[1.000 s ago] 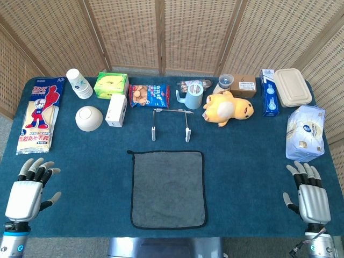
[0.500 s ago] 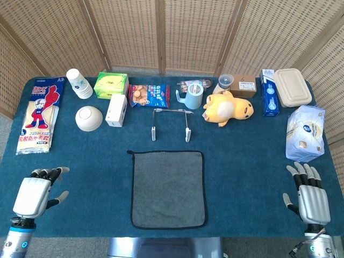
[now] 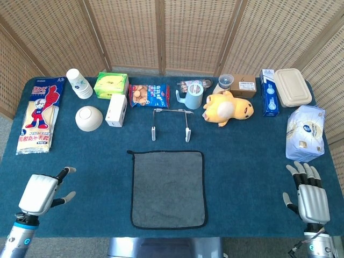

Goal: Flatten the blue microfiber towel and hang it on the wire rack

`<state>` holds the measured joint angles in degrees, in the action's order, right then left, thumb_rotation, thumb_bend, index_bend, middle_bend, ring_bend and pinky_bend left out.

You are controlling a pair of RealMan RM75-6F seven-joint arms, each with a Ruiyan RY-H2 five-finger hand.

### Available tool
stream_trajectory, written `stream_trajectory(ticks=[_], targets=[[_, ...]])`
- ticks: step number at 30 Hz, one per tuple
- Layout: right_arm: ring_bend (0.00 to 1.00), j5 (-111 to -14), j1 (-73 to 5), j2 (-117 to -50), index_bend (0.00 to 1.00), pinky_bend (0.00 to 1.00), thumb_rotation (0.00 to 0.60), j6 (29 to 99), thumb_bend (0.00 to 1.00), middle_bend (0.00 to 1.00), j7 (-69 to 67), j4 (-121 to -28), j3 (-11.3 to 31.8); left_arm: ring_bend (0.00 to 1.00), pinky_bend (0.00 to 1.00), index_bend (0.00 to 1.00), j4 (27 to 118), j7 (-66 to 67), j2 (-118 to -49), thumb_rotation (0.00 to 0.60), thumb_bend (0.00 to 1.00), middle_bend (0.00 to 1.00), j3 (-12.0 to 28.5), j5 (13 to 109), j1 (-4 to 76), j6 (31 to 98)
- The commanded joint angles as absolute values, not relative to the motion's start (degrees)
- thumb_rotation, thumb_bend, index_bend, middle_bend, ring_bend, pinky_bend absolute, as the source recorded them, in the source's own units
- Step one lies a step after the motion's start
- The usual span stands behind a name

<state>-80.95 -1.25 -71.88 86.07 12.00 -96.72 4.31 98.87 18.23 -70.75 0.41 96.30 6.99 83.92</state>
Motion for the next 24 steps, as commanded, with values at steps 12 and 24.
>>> stream_trajectory(ticks=[12,24], targets=[[0.0,-80.6,-0.94,-71.53,0.17,0.0,0.6,86.4,0.31,0.11,12.25,-97.16,4.32,1.0,1.0,0.35,100.81,18.14,-71.48,0.472,0.15,1.0,-0.93,98.51,12.0,76.84],[0.0,-79.97,-0.96,-71.43,0.17,0.0,0.6,86.09,0.31,0.11,12.01,-97.08,4.5,1.0,1.0,0.35,102.21,16.48,-74.59,0.475,0.15,1.0,-3.1,101.54,18.42,67.54]])
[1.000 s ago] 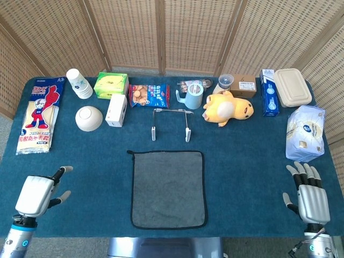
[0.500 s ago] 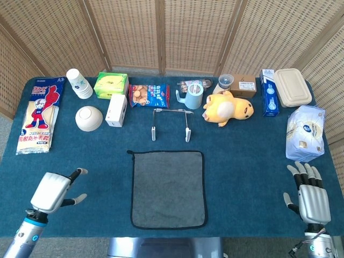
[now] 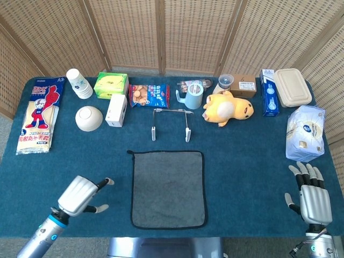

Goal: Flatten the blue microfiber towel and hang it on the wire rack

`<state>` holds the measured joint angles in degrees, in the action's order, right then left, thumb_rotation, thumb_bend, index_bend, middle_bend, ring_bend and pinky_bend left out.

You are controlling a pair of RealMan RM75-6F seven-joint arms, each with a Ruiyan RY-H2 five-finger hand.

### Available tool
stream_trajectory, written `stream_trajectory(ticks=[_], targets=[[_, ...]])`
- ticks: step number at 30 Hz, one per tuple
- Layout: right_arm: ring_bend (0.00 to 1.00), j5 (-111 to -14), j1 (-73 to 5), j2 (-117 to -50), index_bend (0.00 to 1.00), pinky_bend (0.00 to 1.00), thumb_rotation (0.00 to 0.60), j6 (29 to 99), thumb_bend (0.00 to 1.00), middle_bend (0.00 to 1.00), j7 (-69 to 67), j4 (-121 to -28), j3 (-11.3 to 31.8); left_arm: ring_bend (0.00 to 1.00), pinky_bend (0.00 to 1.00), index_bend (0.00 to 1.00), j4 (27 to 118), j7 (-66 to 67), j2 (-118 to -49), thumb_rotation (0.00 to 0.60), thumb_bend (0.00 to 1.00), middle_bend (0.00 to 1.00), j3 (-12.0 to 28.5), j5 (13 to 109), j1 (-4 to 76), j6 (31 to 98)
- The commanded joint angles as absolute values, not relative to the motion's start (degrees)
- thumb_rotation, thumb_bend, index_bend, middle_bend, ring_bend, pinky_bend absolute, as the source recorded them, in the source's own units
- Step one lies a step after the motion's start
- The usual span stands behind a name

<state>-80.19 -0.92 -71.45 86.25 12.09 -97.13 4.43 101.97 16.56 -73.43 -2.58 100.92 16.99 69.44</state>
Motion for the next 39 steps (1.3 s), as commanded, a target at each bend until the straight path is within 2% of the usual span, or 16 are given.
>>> stream_trajectory(ticks=[1,9,13,24,39], targets=[[0.0,-79.88,-0.98,-71.43,0.17,0.0,0.6,86.01,0.31,0.11,11.96,-97.02,4.52,1.0,1.0,0.35,102.2,16.61,-75.03,0.474,0.15,1.0,-3.12,101.55,18.84,66.93],[0.0,-80.12,-0.94,-71.28,0.17,0.0,0.6,86.2,0.31,0.11,11.12,-96.58,4.59,1.0,1.0,0.35,102.38,18.66,-79.35,0.471,0.15,1.0,-3.64,101.58,21.89,61.86],[0.0,-80.46,-0.85,-71.36,0.17,0.0,0.6,86.2,0.31,0.11,9.4,-95.8,4.51,1.0,1.0,0.35,103.54,23.29,-84.08,0.438,0.15,1.0,-3.35,97.92,22.4,58.59],[0.0,-80.17,-1.19,-71.06,0.17,0.0,0.6,85.26,0.31,0.11,6.62,-93.82,4.84,1.0,1.0,0.35,102.71,29.93,-90.79,0.44,0.15,1.0,-2.83,93.57,24.59,54.44],[0.0,-79.46,-0.81,-70.29,0.17,0.0,0.6,85.11,0.31,0.11,4.1,-92.41,5.07,1.0,1.0,0.35,95.83,34.62,-100.41,0.438,0.15,1.0,-2.3,91.63,27.54,52.86]])
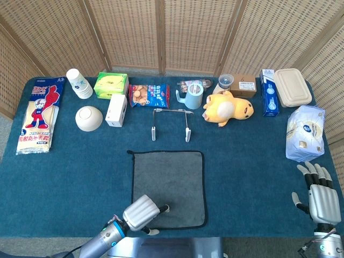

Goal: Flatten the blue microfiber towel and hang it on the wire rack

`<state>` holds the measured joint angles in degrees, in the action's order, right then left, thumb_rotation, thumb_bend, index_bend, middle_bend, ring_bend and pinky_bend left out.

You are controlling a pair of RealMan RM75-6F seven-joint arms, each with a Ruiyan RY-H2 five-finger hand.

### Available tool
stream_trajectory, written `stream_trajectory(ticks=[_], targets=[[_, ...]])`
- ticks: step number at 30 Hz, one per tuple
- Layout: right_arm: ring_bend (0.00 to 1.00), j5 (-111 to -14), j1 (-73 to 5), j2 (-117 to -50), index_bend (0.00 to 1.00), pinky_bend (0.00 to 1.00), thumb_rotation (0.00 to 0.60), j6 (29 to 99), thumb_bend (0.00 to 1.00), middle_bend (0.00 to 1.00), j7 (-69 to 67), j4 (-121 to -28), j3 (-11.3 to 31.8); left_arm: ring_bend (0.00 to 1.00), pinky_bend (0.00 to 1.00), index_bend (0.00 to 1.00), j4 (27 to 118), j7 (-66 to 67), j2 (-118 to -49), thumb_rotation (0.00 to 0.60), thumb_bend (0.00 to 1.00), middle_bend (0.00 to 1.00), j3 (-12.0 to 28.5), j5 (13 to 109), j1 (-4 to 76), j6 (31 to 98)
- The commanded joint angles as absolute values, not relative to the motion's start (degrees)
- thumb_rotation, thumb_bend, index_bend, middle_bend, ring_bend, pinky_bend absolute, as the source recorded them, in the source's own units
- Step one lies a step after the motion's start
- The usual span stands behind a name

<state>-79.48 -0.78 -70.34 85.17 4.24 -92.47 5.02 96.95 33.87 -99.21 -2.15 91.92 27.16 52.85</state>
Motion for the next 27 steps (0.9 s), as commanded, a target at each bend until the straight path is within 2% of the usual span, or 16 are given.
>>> stream_trajectory(ticks=[1,27], targets=[[0.0,-79.46,-0.84,-70.26,0.17,0.0,0.6,85.05,0.31,0.11,4.02,-92.34,5.1,1.0,1.0,0.35,95.34,34.82,-100.96,0.438,0.15,1.0,-2.43,91.55,27.66,52.9],[0.0,-78.8,-0.45,-69.52,0.17,0.0,0.6,84.99,0.31,0.11,1.77,-91.17,5.42,1.0,1.0,0.35,87.79,36.15,-107.72,0.44,0.15,1.0,-3.68,92.6,29.75,55.06]])
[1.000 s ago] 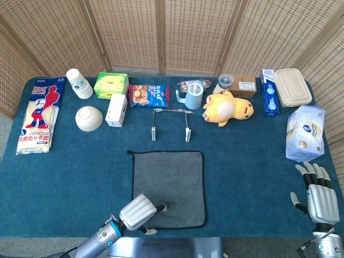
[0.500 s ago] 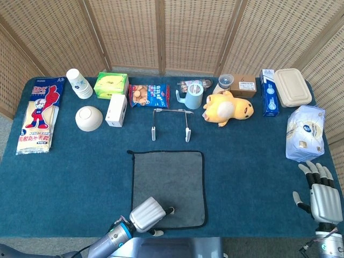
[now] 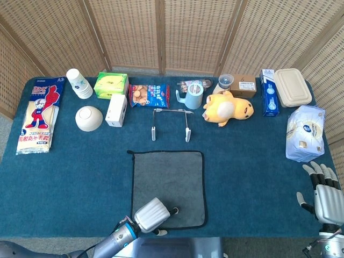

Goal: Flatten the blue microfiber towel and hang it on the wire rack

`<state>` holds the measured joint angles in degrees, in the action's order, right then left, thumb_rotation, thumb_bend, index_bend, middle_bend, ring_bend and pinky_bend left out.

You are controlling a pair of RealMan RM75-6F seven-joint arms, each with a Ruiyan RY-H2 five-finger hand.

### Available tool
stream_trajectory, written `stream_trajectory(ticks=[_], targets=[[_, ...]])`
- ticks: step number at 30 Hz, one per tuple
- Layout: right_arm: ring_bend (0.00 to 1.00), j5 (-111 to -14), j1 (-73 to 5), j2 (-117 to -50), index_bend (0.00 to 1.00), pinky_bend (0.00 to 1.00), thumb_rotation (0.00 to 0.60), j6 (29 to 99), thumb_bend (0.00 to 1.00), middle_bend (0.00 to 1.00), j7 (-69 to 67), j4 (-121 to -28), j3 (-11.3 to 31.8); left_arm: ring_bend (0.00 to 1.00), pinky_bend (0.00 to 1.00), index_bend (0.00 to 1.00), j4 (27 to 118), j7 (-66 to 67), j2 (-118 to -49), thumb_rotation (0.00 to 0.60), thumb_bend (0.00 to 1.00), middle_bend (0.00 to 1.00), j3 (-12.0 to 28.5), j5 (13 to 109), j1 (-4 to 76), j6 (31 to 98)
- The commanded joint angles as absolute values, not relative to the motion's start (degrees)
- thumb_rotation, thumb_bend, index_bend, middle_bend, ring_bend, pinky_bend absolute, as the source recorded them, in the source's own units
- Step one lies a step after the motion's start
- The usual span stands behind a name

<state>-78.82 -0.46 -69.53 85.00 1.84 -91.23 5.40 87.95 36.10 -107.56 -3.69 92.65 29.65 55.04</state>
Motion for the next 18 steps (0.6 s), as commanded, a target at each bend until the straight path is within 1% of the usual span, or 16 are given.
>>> stream_trajectory(ticks=[1,13,18], targets=[[0.0,-78.74,-0.44,-69.5,0.17,0.0,0.6,84.96,0.31,0.11,1.65,-91.06,5.45,1.0,1.0,0.35,87.56,36.18,-107.97,0.443,0.15,1.0,-3.61,92.51,29.89,55.01],[0.0,-78.31,-0.52,-69.64,0.17,0.0,0.6,84.45,0.31,0.11,0.98,-90.26,5.61,1.0,1.0,0.35,85.77,36.88,-109.64,0.428,0.16,1.0,-3.41,91.64,30.59,55.21],[0.0,-78.18,-0.49,-69.64,0.17,0.0,0.6,84.39,0.31,0.11,0.87,-90.13,5.65,1.0,1.0,0.35,85.5,36.85,-109.94,0.421,0.23,1.0,-3.39,91.55,30.74,55.63]])
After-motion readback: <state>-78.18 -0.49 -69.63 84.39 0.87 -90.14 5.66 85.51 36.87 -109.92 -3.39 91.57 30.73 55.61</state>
